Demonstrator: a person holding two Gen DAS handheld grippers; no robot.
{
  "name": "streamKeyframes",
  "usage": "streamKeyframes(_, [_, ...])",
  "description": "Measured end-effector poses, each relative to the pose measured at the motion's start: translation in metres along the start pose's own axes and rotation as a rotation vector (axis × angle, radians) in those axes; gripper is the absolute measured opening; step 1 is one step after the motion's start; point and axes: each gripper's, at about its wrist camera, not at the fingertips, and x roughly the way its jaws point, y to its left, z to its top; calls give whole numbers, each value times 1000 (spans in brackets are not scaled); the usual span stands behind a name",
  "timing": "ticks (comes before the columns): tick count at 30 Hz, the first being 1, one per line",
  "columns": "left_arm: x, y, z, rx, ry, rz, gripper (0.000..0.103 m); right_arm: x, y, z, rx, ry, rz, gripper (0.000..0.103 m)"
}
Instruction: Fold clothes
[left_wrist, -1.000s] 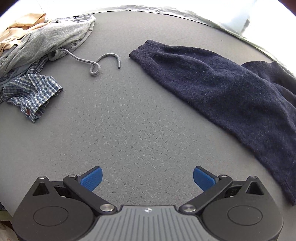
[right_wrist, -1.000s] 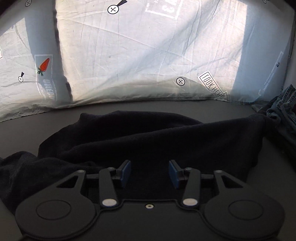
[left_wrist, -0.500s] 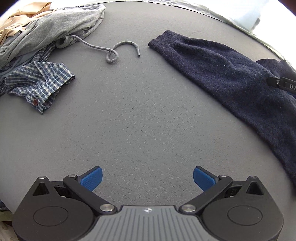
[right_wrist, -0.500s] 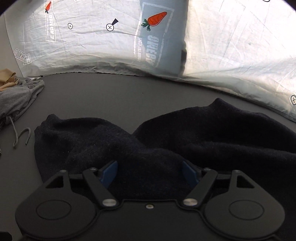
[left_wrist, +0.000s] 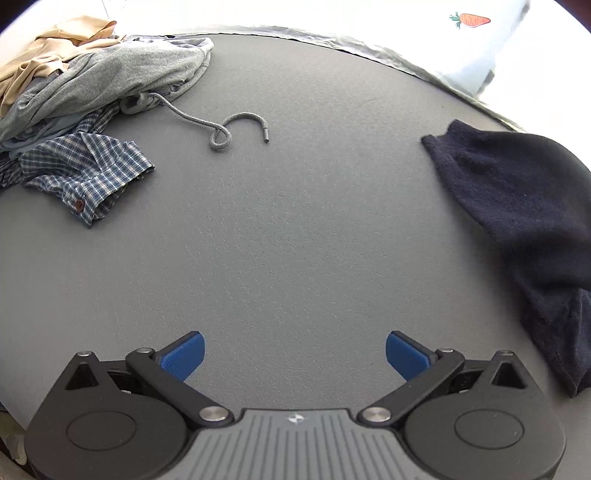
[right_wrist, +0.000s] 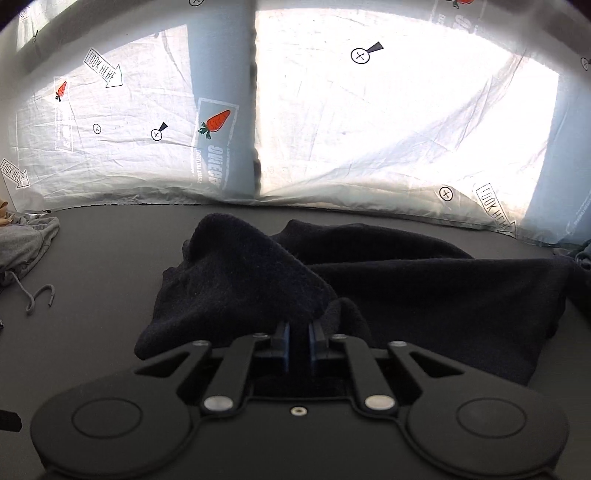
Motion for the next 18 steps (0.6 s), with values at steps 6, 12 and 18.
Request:
streamKeyframes(6, [-17,-15,-38,-17,1,-27,103,-64,-103,-49,99,-40,-335,6])
streamKeyframes(12, [-16,-38,-56,3,22,-58,103,-115,-196,-86,219,-43,-642,1])
streamKeyframes(18, [-13,-77,-53,105,3,-96,103,-147,-280,-95,326,8,-897,0])
